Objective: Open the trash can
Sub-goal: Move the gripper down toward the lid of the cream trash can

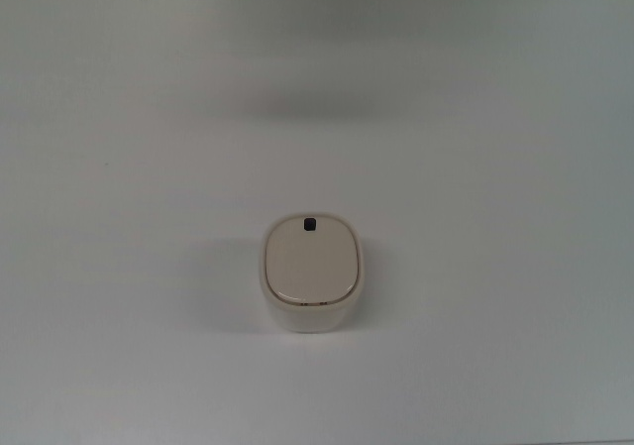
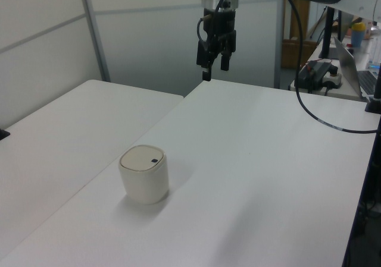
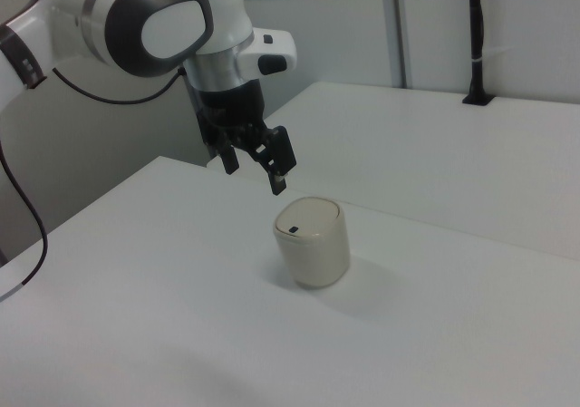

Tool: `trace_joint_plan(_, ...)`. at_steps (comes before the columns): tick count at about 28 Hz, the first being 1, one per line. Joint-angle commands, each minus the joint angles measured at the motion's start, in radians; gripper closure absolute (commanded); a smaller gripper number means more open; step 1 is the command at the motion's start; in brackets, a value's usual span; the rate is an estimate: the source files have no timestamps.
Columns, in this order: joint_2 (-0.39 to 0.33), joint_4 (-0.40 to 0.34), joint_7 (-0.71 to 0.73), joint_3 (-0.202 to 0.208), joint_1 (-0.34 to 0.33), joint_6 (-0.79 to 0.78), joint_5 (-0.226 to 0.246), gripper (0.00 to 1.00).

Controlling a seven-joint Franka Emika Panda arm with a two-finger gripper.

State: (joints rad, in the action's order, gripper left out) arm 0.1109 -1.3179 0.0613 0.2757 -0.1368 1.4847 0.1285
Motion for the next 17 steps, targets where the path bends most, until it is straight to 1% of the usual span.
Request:
trace_joint_plan(1,0.004,-0.017,-0.028,-0.01,-0.001,0.029,0.003,0.0)
trace_joint_plan(4,0.007,-0.018,-0.026,-0.01,-0.003,0.031,0.0,0.0)
trace_joint_plan(7,0.023,-0.018,-0.028,-0.018,-0.007,0.069,-0.012,0.0)
trace_joint_plan(9,0.036,-0.02,-0.026,-0.044,-0.013,0.101,-0.032,0.0)
trace_joint_plan(10,0.052,-0.02,-0.029,-0.068,-0.014,0.115,-0.056,0.0)
trace_joint_plan(12,0.067,-0.02,-0.034,-0.085,-0.014,0.117,-0.076,0.0)
trace_joint_plan(14,0.084,-0.02,-0.04,-0.096,-0.014,0.118,-0.084,0.0)
trace_joint_plan(17,0.105,-0.02,-0.083,-0.115,-0.015,0.152,-0.087,0.13)
